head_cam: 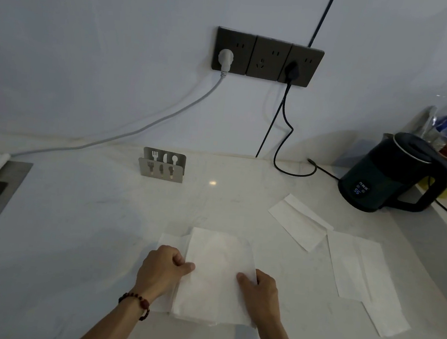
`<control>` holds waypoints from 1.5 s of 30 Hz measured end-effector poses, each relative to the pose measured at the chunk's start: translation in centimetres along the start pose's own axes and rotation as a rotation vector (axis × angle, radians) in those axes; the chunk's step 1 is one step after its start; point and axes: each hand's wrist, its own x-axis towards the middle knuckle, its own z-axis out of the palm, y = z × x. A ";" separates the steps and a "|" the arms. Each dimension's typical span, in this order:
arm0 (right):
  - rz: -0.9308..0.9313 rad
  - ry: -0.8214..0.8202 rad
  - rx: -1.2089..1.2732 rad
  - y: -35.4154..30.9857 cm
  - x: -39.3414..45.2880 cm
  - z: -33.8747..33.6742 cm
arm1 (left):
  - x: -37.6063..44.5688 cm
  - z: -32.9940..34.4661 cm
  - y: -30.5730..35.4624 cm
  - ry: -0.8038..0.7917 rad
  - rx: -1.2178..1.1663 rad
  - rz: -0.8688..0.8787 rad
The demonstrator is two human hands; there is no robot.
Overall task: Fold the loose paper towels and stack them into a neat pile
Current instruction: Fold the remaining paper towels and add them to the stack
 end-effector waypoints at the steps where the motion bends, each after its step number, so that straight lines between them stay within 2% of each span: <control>1: 0.006 0.009 -0.011 0.0 0.0 0.0 | 0.0 0.0 0.0 -0.001 0.003 0.002; 4: -0.021 0.083 -0.023 0.3 -0.2 0.3 | -0.1 -0.1 0.1 0.004 0.014 0.003; 6: -0.081 0.184 -0.142 0.7 -0.2 0.8 | -0.1 0.0 0.1 0.015 0.021 0.008; 8: -0.297 0.304 -0.350 0.7 -0.2 1.5 | -0.2 0.0 0.0 0.028 0.033 0.006; 10: -0.601 0.332 -0.490 -0.3 -0.7 2.4 | -0.2 -0.1 -0.1 0.030 0.048 0.002; 12: -0.780 0.208 -0.616 -1.4 -1.2 3.5 | -0.1 -0.3 -0.2 0.039 0.062 0.008; 14: -0.840 0.035 -0.763 -1.9 -1.5 4.4 | -0.1 -0.7 -0.6 0.084 0.083 -0.001; 17: -0.773 -0.107 -0.855 -1.5 -1.2 5.0 | 0.1 -1.5 -2.1 0.183 0.224 -0.028; 20: -0.755 -0.182 -0.863 -1.0 -0.8 5.0 | 0.1 -2.0 -3.2 0.197 0.368 -0.069; 28: -0.700 -0.344 -0.904 -2.3 -1.1 4.3 | 0.6 -1.3 -3.6 0.147 0.325 -0.058; 31: -0.686 -0.355 -0.906 -2.2 -1.1 4.2 | 0.6 -1.6 -3.5 0.121 0.191 -0.066; 37: -0.671 -0.380 -0.899 -2.1 -1.2 4.3 | 0.2 -3.8 -1.5 -0.048 -0.332 -0.069; 40: -0.673 -0.375 -0.880 -1.8 -1.2 4.4 | -0.5 -4.4 0.2 -0.119 -0.397 -0.010; 44: -0.686 -0.386 -0.827 -1.7 -1.1 4.5 | -1.7 -4.3 2.1 -0.308 -0.530 0.084; 45: -0.690 -0.393 -0.781 -2.0 -1.1 4.2 | -1.8 -4.1 2.2 -0.306 -0.544 0.094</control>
